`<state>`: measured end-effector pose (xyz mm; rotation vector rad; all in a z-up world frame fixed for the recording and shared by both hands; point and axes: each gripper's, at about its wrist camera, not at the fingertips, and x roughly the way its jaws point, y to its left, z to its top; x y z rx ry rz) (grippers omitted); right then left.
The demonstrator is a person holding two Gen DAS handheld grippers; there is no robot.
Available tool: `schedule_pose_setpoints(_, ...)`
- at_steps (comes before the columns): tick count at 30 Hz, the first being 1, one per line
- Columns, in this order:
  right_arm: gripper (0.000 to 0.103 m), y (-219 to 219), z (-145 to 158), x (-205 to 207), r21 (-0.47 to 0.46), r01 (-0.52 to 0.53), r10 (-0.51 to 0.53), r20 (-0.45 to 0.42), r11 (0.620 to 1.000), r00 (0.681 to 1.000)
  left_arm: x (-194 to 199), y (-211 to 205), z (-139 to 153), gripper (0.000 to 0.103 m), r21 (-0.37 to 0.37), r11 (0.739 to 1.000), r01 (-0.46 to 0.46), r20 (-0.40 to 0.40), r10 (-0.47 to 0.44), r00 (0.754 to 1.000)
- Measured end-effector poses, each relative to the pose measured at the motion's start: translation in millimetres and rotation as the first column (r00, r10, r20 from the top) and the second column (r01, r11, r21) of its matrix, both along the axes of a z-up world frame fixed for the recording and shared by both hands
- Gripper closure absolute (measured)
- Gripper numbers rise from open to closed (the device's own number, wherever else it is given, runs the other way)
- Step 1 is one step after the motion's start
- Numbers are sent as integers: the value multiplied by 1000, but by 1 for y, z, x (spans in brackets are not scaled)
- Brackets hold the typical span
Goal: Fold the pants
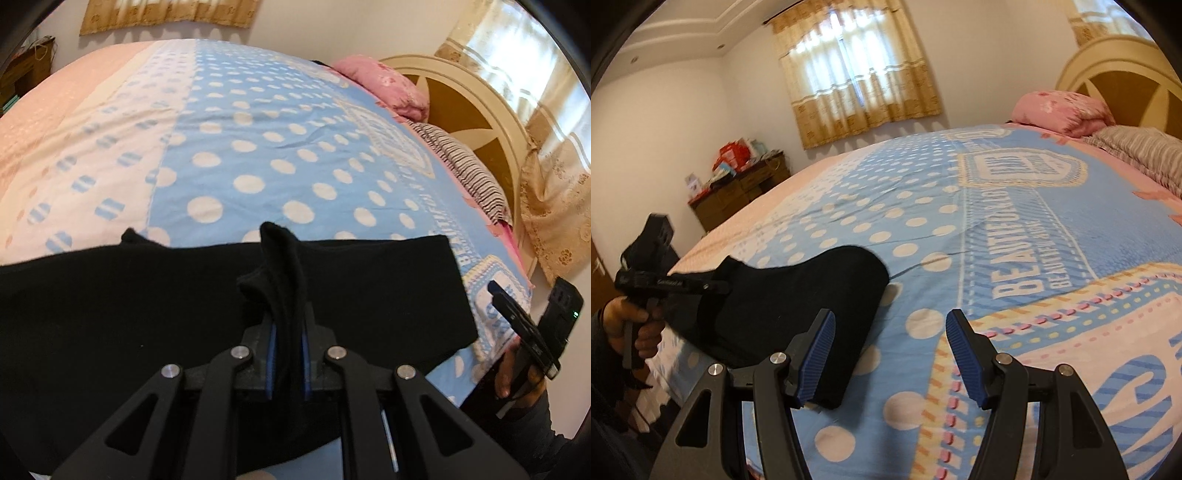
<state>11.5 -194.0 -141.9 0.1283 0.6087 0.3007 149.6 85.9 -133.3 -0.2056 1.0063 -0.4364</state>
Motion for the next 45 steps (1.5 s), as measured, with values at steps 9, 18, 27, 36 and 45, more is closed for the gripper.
schedule_pose_setpoints(9,39,40,-1,-14,-74,-198,200,26,977,979,-3,-4,-10,90,71,997,2,33,-4,999)
schedule_pose_setpoints(18,36,74,-45,0,-222,-274,229,-208,936,951,-21,-3,-5,48,170,985,-3,93,-13,996)
schedule_pose_setpoints(27,36,80,-23,-17,-228,-317,290,-147,921,946,-29,23,-4,46,169,985,-39,102,22,995)
schedule_pose_setpoints(36,34,111,10,-21,-324,-477,443,-178,817,879,-46,136,30,29,275,926,-260,199,210,957)
schedule_pose_setpoints(45,34,105,-16,-61,-418,-654,497,-429,630,754,-56,235,9,28,271,838,-474,190,436,880)
